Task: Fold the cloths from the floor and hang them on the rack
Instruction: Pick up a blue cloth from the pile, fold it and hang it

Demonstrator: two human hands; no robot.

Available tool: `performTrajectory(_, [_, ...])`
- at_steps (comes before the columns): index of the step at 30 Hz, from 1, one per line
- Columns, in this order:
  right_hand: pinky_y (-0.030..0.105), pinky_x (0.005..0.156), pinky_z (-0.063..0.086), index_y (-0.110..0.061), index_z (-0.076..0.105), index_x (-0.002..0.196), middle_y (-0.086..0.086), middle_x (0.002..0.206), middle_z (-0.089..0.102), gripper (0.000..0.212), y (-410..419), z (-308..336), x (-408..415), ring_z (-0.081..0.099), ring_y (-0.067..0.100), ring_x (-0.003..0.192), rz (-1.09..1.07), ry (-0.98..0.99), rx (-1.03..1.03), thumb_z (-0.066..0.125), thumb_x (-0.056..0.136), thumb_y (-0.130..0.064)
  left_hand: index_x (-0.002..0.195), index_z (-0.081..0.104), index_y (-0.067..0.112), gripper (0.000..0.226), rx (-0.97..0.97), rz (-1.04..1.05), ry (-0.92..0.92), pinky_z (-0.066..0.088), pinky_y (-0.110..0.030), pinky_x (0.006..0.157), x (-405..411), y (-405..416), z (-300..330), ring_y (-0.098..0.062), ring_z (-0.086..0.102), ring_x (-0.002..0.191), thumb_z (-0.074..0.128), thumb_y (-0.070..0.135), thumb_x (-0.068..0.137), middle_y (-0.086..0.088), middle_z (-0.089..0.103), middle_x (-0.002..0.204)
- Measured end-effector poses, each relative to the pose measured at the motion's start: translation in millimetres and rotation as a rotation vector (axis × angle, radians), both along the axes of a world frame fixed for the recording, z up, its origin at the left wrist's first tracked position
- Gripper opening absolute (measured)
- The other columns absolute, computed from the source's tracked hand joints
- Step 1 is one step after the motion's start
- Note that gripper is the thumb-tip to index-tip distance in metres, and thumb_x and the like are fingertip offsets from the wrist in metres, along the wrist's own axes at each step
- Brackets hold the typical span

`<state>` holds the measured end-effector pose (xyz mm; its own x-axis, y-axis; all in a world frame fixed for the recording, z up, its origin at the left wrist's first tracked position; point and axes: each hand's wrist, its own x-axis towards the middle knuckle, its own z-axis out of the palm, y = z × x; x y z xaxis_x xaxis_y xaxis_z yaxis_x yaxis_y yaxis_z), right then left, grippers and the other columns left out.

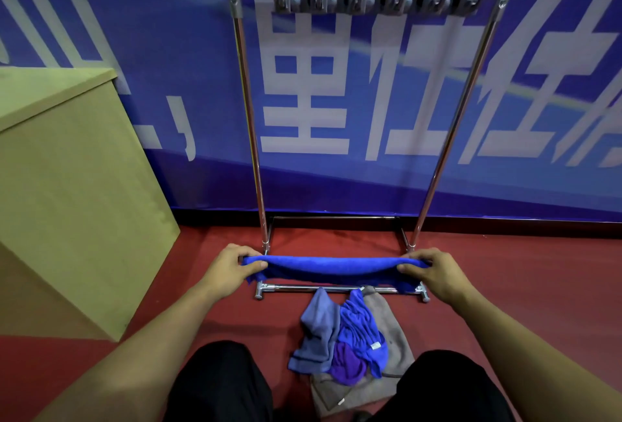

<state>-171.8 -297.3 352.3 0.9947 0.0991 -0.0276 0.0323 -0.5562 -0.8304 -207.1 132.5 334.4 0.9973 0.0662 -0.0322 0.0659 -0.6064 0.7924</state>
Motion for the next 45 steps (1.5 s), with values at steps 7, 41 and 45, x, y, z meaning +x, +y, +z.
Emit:
performTrajectory(7, [0.013,0.058,0.050,-0.003,0.072,0.090,0.011,0.085,0.073,0.010,10.3,6.2,-3.9,0.063,0.019,0.078,-0.043,0.050,0.098,0.074,0.087,-0.012,0.090,0.074,0.009,0.019,-0.320,0.125,0.089,0.049,-0.028,0.075,-1.2,-10.4,0.8,-0.015,0.066,0.082,0.072,0.028,0.092,-0.011,0.076,0.090])
performTrajectory(41, [0.026,0.080,0.051,-0.012,0.075,0.085,0.003,0.087,0.072,0.031,93.1,43.5,-9.4,0.064,0.015,0.083,-0.003,0.080,0.263,0.054,0.088,0.010,0.092,0.070,0.011,0.019,-0.312,0.125,-0.037,0.056,-0.031,0.075,27.8,-133.7,53.5,-0.018,0.068,0.078,0.083,0.010,0.079,-0.008,0.073,0.085])
performTrajectory(45, [0.036,0.076,0.055,-0.004,0.075,0.101,0.013,0.093,0.074,0.028,114.6,63.6,-13.9,0.064,0.017,0.081,0.013,0.166,0.446,0.060,0.098,-0.027,0.093,0.071,0.010,0.011,-0.416,0.099,-0.061,0.051,-0.024,0.067,20.2,-151.5,62.6,-0.011,0.064,0.071,0.078,0.008,0.085,-0.004,0.071,0.082])
